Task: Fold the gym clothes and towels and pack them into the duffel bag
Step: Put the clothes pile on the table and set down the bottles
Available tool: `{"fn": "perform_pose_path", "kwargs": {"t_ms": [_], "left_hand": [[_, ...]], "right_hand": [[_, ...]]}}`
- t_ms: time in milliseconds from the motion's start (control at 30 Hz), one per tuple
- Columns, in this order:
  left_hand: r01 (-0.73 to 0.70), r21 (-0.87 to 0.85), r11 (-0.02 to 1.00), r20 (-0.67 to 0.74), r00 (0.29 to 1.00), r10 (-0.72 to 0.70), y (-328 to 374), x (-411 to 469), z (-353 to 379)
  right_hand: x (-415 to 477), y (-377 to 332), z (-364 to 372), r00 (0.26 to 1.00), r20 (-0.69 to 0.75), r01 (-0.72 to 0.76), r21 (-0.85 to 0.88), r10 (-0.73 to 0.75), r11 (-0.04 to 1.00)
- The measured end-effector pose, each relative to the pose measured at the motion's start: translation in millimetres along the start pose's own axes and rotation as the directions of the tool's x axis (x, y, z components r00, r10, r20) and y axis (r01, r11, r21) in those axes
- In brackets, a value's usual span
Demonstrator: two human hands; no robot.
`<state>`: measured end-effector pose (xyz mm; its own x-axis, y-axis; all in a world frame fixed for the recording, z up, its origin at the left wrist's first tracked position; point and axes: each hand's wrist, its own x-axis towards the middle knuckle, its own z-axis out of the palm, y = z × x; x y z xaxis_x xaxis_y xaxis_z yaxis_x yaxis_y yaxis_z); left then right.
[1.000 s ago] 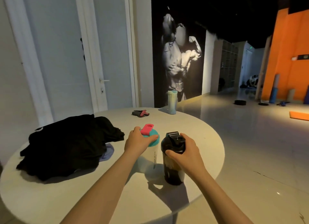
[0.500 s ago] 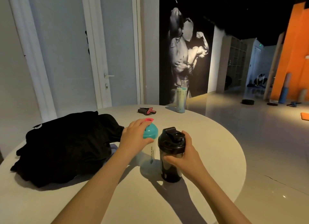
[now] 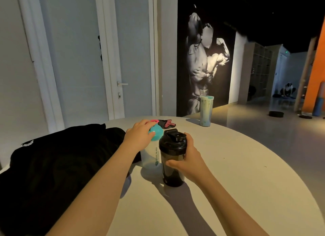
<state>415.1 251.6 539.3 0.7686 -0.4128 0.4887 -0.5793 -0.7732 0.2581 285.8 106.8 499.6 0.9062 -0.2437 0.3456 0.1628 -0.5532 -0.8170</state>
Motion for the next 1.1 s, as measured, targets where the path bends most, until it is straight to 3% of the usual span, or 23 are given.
{"fn": "perform_pose_path", "kwargs": {"t_ms": [167, 733, 867, 1000, 1100], "left_hand": [[0.005, -0.081, 0.997, -0.065, 0.998, -0.01, -18, 27, 17], [0.024, -0.087, 0.996, -0.119, 0.992, -0.035, -44, 81, 45], [0.08, -0.122, 0.989, -0.035, 0.996, -0.085, -37, 80, 38], [0.143, -0.106, 0.984, 0.154, 0.98, -0.126, -26, 68, 23], [0.187, -0.143, 0.972, 0.127, 0.977, -0.169, -14, 59, 14]], "right_hand": [[35, 11, 16, 0.999, -0.009, 0.043, -0.001, -0.043, 0.999], [102, 38, 47, 0.996, -0.066, 0.05, -0.122, -0.058, 0.991], [100, 37, 47, 0.998, -0.061, 0.013, -0.142, -0.022, 0.99], [97, 25, 37, 1.0, 0.021, -0.01, -0.204, 0.014, 0.979], [95, 13, 27, 0.991, 0.12, -0.026, -0.21, 0.053, 0.977]]}}
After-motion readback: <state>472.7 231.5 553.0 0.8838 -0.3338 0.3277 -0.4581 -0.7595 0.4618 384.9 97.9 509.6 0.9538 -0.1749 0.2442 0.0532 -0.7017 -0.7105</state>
